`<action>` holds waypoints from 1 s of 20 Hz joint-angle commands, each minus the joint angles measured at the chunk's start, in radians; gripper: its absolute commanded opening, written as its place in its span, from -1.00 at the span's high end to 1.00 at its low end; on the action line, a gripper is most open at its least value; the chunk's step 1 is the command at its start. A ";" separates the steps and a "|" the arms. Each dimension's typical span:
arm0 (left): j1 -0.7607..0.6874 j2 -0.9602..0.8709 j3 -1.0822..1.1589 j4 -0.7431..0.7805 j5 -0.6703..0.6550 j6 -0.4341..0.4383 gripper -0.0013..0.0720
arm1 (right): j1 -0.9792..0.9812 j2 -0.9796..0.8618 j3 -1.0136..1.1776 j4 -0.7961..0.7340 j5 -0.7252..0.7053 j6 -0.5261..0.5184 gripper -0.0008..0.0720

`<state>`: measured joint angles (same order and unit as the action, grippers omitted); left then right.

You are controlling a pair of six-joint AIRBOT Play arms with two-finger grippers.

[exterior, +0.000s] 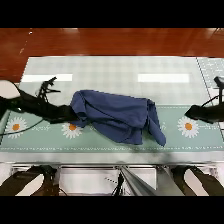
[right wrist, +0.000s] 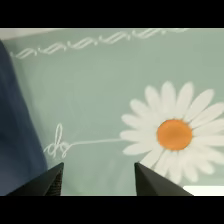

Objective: Fold the shirts.

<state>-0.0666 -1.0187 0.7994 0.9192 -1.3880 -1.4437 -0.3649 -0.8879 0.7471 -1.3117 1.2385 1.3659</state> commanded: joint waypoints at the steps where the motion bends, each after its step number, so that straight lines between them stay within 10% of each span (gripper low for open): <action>1: -0.034 0.002 -0.163 -0.112 0.093 0.023 -0.72 | -0.036 0.016 -0.078 0.061 0.000 -0.026 -0.46; 15: -0.306 -0.401 -0.187 -0.431 0.462 0.187 -0.67 | -0.036 0.016 -0.078 0.091 -0.017 -0.040 -0.46; 20: -0.302 -0.431 -0.183 -0.448 0.487 0.182 -0.24 | -0.036 0.016 -0.078 0.091 -0.030 -0.039 -0.45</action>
<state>-0.3668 -1.4296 0.6151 0.4789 -0.9569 -1.2709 -0.4007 -0.8726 0.6693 -1.2221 1.2163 1.3270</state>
